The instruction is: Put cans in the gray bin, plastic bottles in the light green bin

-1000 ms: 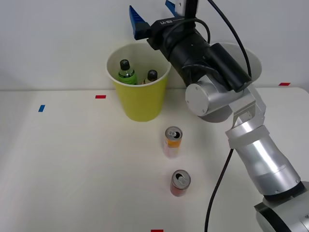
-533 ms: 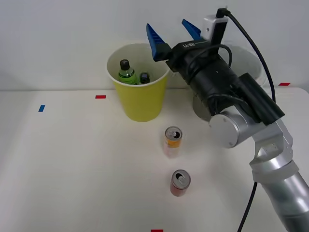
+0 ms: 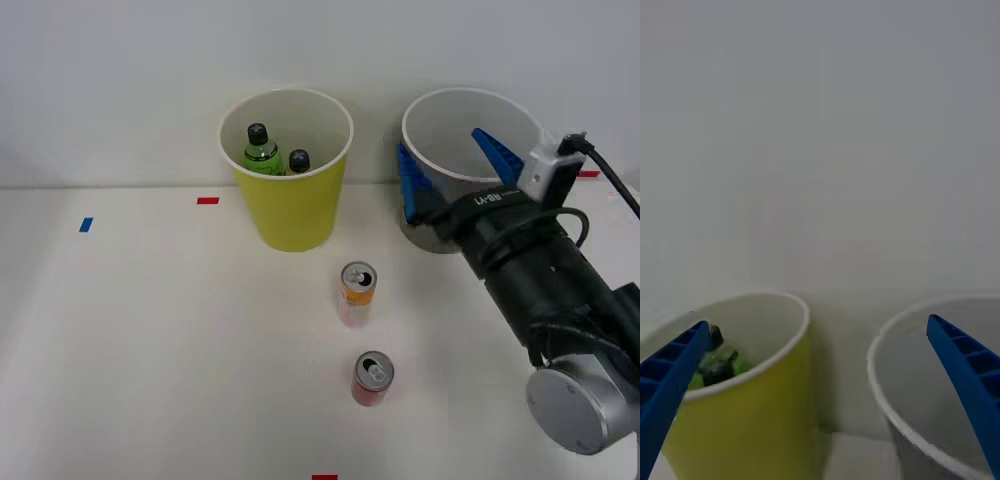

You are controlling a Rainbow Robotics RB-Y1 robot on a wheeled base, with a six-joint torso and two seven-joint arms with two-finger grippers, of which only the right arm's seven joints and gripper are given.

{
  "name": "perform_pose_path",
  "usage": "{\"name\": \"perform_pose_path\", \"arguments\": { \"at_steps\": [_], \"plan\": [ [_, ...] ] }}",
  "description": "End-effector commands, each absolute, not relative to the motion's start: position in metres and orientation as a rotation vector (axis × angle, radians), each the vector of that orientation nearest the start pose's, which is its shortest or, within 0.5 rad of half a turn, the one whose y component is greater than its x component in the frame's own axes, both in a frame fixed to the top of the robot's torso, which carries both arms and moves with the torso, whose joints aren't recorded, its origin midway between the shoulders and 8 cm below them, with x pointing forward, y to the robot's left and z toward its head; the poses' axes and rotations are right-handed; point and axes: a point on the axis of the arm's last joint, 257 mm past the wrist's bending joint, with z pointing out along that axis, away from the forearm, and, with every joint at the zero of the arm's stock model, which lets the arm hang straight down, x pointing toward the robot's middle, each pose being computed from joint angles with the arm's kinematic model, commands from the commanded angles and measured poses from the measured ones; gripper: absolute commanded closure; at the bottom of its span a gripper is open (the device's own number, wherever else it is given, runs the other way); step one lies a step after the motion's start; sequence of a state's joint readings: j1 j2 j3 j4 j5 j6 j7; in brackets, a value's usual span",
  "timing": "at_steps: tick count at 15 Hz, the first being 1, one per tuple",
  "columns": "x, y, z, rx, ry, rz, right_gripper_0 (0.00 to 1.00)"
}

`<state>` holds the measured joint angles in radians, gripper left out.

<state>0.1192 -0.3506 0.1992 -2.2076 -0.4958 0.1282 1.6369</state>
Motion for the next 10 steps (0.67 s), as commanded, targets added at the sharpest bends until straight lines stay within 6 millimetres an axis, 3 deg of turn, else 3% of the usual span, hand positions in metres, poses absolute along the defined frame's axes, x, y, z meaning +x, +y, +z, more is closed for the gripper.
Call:
{"name": "perform_pose_path", "arguments": {
  "at_steps": [1, 10],
  "plan": [
    [0.435, -0.182, -0.04, -0.212, 1.289, 0.199, 0.0],
    [0.375, -0.268, -0.092, -0.099, 1.441, -0.03, 0.0]
  ]
}}
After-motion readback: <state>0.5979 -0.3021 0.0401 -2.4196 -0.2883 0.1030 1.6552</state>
